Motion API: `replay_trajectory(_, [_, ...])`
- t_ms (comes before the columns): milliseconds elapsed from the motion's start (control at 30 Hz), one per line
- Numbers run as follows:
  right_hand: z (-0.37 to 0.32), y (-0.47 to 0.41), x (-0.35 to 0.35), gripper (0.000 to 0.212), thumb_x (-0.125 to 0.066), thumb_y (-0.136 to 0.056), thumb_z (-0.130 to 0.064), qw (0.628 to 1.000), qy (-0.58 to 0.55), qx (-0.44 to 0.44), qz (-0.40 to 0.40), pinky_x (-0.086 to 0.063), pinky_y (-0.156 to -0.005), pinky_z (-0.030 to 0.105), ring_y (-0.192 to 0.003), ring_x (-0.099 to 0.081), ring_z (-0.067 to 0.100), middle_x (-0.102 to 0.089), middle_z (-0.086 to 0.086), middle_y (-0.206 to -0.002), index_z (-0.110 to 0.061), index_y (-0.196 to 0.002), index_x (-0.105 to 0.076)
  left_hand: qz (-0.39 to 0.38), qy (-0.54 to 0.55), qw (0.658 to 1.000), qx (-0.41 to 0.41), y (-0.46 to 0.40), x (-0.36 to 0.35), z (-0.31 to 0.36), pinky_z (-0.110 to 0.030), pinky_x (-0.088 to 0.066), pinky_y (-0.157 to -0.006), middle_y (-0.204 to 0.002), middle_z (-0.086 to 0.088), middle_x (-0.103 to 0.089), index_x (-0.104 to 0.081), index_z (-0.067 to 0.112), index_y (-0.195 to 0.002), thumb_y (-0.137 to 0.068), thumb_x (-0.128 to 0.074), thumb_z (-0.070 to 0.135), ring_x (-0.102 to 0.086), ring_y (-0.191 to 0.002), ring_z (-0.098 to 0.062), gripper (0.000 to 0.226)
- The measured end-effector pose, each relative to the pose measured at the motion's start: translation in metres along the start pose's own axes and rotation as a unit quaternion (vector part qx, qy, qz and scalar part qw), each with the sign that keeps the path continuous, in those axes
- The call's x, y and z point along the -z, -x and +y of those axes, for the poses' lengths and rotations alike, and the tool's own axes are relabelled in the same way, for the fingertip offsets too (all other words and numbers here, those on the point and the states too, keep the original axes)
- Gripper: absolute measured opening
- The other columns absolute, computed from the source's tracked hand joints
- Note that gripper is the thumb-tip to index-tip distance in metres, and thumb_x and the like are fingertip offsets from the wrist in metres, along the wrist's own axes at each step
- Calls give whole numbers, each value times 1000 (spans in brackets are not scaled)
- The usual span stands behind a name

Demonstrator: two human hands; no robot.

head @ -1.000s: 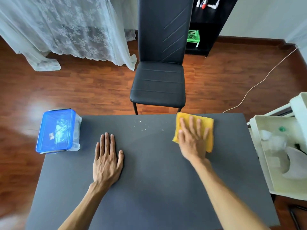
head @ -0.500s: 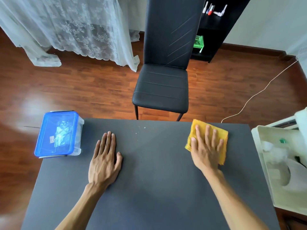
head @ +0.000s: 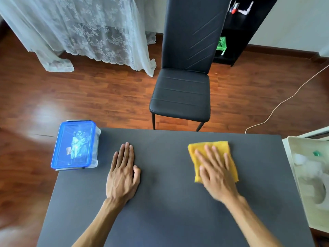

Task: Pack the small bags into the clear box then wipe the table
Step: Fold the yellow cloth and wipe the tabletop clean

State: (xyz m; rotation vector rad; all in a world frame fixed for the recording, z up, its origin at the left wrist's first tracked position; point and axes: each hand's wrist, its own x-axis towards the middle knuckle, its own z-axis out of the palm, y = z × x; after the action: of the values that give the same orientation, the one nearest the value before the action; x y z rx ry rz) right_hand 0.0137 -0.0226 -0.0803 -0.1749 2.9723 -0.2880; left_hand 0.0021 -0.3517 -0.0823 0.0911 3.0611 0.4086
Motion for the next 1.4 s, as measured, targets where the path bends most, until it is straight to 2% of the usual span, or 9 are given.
replay_trajectory(133, [-46, -89, 5, 57, -24, -104, -38, 989, -11, -148, 15, -2, -122, 62, -157, -2, 26, -8, -1, -171, -41, -159, -14, 2, 4, 1000, -4, 1, 0, 0, -41, -13, -122, -162, -11, -17, -22, 2, -152, -91, -28, 25, -10, -151, -20, 66])
replay_trajectory(333, [-171, -82, -26, 58, -25, -103, -35, 993, -21, 119, -4, -2, -123, 62, -157, -1, 24, -9, -5, -170, -37, -160, -18, 23, 28, 999, 30, 3, 3, 0, -39, -10, -123, -160, -17, -18, -22, -4, -150, -90, -24, 25, -10, -151, -24, 66])
replay_trajectory(467, [-119, 3, -29, 60, -38, -102, -41, 980, -16, 196, -34, -6, -123, 50, -157, -5, 15, -8, -12, -170, -45, -158, -17, 24, 28, 998, 51, 4, 2, -1, -41, -9, -123, -160, -20, -17, -21, -6, -150, -89, -23, 25, -8, -151, -25, 68])
replay_trajectory(600, [6, 11, 7, 63, -43, -91, -58, 999, -38, 21, -29, -13, -123, 51, -156, -16, 22, -15, -5, -169, -49, -152, -32, 14, 12, 998, 59, 1, 2, 2, -42, -12, -123, -160, -20, -20, -23, -4, -150, -86, -28, 26, -9, -151, -25, 70])
replay_trajectory(733, [20, -69, 27, 81, -30, -81, -59, 984, -18, -177, -18, -2, -123, 58, -157, 3, 25, -1, 2, -171, -44, -159, -14, 9, 5, 998, 58, 0, 2, 3, -42, -11, -123, -160, -20, -18, -23, -4, -150, -84, -30, 26, -7, -151, -26, 73])
replay_trajectory(933, [-135, -82, -13, 74, -31, -89, -46, 999, -6, 43, -16, 1, -122, 64, -157, 4, 25, -4, -1, -171, -41, -160, -13, 2, 3, 999, 44, 1, 0, -2, -42, -11, -123, -161, -20, -16, -20, -3, -151, -86, -30, 27, -6, -152, -25, 73])
replay_trajectory(1067, [-151, -41, -27, 79, -46, -84, -41, 995, -36, 90, -18, -6, -123, 58, -157, -6, 21, -9, -6, -171, -50, -157, -18, -5, 5, 999, 40, 1, 3, -1, -43, -11, -123, -161, -21, -16, -20, -4, -151, -86, -29, 28, -6, -152, -26, 72])
replay_trajectory(1200, [-84, -56, -4, 76, -55, -77, -44, 999, -52, 6, 3, -8, -124, 57, -156, -13, 26, -20, 0, -168, -44, -151, -40, -2, 5, 999, 40, 2, 6, 2, -42, -10, -123, -160, -21, -16, -21, -4, -150, -86, -28, 28, -8, -151, -27, 72])
replay_trajectory(1400, [89, -37, 39, 73, -34, -83, -40, 964, -29, -262, 39, -7, -122, 59, -154, -11, 29, -21, 5, -167, -33, -155, -33, 6, -3, 999, 34, 2, 2, 0, -43, -11, -123, -160, -21, -18, -23, -5, -150, -86, -30, 29, -10, -151, -28, 72])
